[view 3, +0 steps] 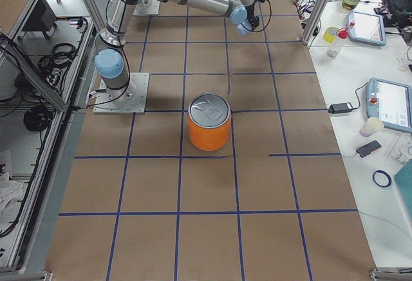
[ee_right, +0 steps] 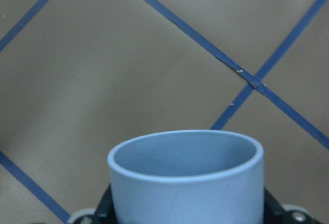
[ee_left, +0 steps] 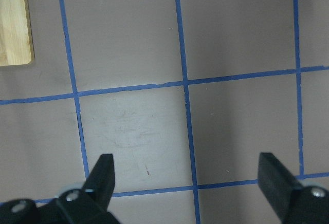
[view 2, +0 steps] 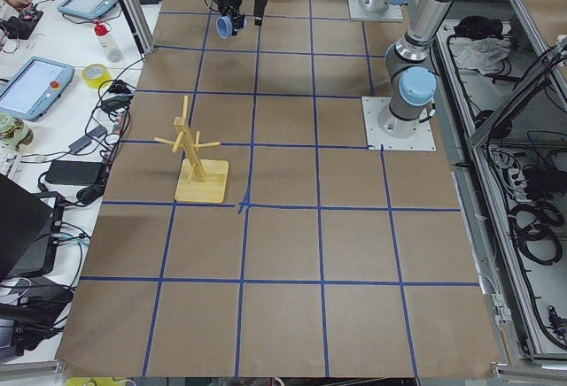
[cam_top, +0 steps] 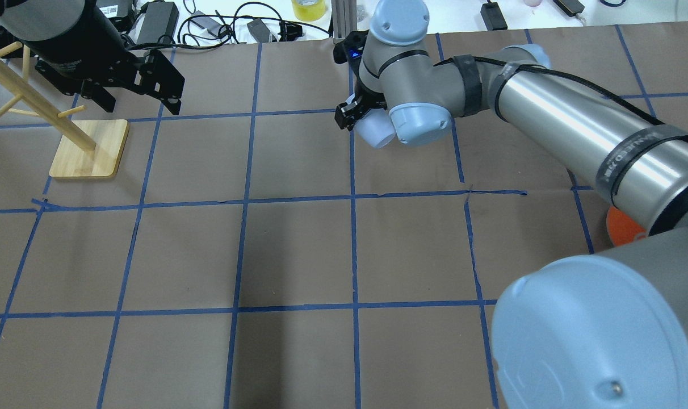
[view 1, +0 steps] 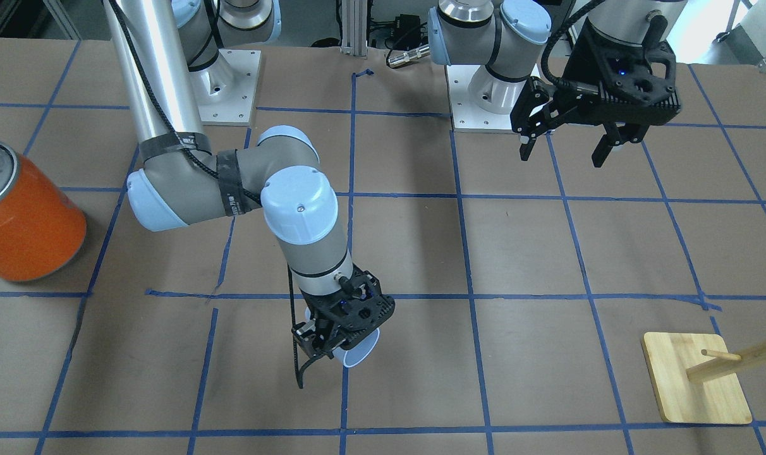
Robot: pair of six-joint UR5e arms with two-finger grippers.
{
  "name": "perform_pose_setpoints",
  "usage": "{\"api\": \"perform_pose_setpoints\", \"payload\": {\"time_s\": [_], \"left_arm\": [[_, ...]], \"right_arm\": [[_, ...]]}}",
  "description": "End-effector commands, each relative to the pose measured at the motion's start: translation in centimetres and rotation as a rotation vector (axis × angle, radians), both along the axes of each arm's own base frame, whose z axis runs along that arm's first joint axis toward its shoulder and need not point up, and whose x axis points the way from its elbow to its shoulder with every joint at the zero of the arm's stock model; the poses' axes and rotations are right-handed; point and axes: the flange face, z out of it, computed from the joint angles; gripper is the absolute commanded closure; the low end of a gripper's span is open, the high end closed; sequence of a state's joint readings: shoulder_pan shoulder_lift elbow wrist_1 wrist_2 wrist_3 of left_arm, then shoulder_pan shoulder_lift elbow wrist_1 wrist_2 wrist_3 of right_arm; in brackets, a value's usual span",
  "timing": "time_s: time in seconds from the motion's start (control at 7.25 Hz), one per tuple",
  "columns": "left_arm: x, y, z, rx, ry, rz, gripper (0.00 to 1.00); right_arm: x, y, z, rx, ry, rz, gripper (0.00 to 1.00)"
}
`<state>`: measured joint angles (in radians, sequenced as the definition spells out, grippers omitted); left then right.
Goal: Flip cup
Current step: 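Carry the held cup toward the table centre and lower it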
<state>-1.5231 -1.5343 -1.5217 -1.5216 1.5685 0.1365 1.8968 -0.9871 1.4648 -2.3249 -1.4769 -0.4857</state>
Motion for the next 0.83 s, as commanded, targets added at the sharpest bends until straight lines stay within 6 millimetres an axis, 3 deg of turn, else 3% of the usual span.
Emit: {"api": "perform_pose_setpoints", "payload": {"time_s": [0.0, 0.28, 0.69], "left_arm": [[0.0, 0.0, 0.0, 0.000, 0.001, 0.000, 0.00], [0.0, 0.0, -0.1, 0.001, 0.001, 0.000, 0.00], [0.0, 0.0, -0.1, 0.001, 0.001, 0.000, 0.00]], "right_arm": [[3.1, 1.3, -2.7, -0.080, 0.082, 0.435, 0.37], [5.1, 2.0, -5.7, -0.136, 0.087, 0.662, 0.36], [4.3, 4.8, -8.0, -0.089, 0.107, 0.730, 0.41]]}}
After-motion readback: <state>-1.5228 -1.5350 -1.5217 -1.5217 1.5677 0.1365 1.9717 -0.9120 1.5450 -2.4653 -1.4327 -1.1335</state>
